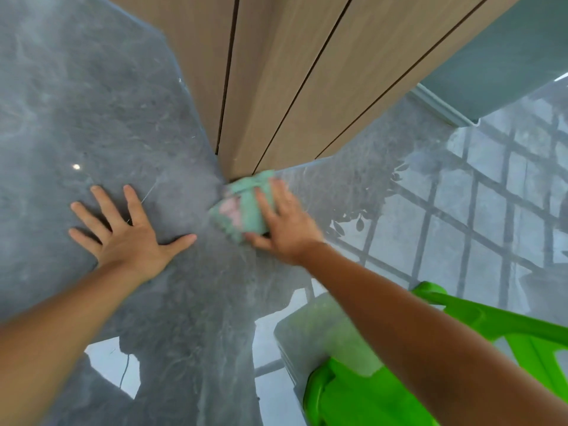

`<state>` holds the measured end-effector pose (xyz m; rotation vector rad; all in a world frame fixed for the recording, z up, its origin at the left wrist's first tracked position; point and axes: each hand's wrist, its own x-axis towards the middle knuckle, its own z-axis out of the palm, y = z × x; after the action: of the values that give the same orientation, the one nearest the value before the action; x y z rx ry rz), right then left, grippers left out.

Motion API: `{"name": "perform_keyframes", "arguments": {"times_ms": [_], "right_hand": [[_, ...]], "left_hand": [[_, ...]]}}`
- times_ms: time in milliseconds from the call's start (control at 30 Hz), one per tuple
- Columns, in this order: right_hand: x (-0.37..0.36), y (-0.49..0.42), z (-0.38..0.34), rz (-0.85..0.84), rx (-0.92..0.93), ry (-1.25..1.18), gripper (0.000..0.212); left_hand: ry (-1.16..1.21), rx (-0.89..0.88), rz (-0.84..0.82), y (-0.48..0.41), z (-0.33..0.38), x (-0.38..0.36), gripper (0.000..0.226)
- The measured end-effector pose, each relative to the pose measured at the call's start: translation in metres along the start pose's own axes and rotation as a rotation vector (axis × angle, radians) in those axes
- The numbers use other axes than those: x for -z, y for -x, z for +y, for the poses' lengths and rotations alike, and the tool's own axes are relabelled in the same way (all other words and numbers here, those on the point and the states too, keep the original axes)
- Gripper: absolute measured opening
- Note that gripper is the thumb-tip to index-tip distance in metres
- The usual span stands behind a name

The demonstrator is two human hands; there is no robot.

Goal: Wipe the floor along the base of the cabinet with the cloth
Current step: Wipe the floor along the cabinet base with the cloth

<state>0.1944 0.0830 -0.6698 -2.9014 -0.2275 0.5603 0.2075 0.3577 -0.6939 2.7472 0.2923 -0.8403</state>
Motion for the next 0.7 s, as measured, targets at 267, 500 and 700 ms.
{"name": "perform_keyframes", "arguments": {"times_ms": [267, 500, 700], "right_hand": [[0.045, -0.029, 0.089, 0.002, -0.603, -0.087, 0.102], [-0.01, -0.014, -0.056, 0.129, -0.334, -0.158, 0.11], [-0.021, -0.002, -0.089, 0.061, -0.063, -0.028, 0.112]], "left_hand": [[-0.017, -0.038, 0.044, 0.001, -0.004, 0.008, 0.143], [-0.025, -0.023, 0.245, -0.028, -0.054, 0.034, 0.123], [-0.121, -0.109, 0.298, -0.056, -0.077, 0.052, 0.128]]}}
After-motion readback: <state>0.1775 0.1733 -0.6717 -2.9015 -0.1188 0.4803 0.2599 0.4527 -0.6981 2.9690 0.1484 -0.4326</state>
